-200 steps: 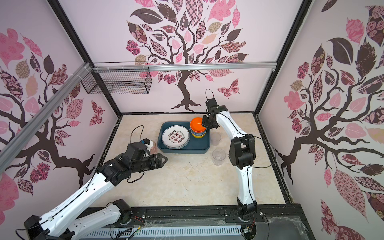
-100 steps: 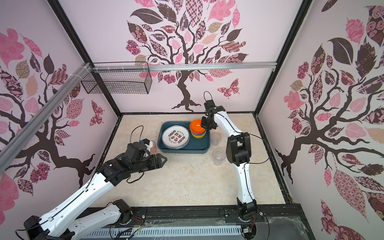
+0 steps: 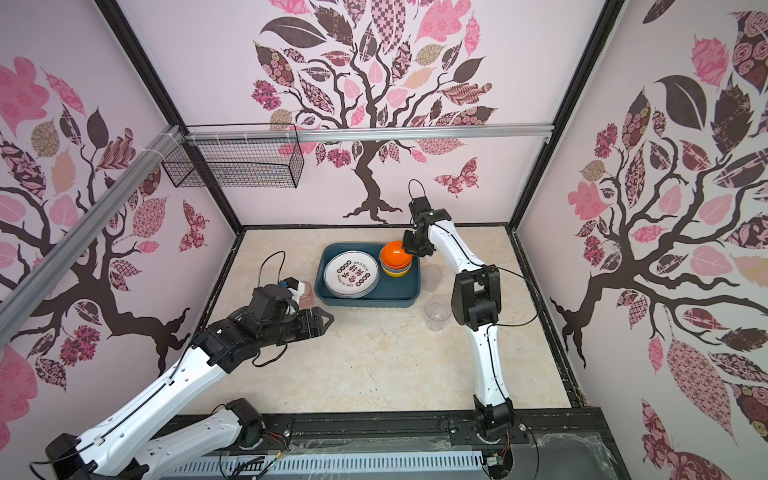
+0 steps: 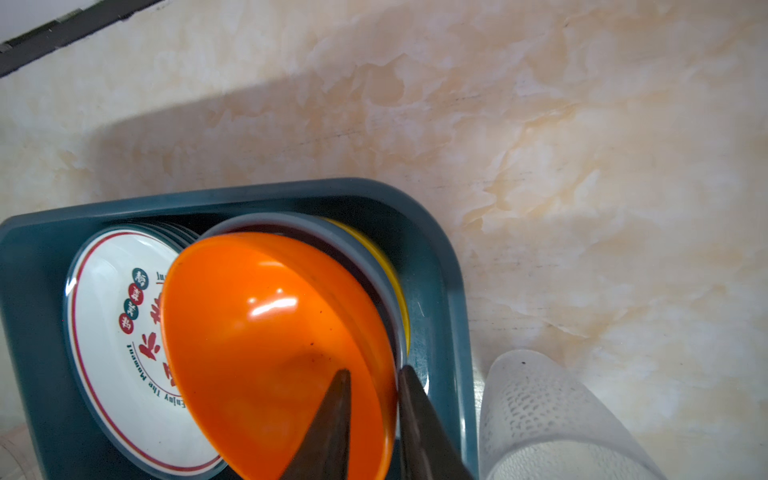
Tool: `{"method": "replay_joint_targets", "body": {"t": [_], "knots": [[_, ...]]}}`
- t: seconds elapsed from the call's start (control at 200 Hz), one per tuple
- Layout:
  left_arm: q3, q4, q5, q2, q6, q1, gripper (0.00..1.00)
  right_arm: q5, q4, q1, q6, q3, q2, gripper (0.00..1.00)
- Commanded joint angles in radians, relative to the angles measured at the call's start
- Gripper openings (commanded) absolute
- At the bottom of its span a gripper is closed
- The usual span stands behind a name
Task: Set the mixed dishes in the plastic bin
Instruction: 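Lower the orange bowl onto the stacked bowls and open the right gripper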
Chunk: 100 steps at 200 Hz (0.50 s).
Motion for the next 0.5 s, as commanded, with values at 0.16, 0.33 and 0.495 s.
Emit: {"method": "replay_joint_targets", "body": {"t": [0.16,0.33,0.495], "knots": [[-0.008,0.004,0.0,-0.021,-0.009,0.006,0.78,0.061,-0.058,-0.001,-0.018,0.029,-0.046,0.34],[-0.015,0.009,0.005,-0.03,-0.015,0.005,0.78,0.077,-0.046,-0.001,-0.02,-0.017,-0.118,0.37],[-0.014,0.003,0.004,-0.042,-0.017,0.006,0.78,0.082,-0.017,-0.001,-0.02,-0.101,-0.205,0.38]]}}
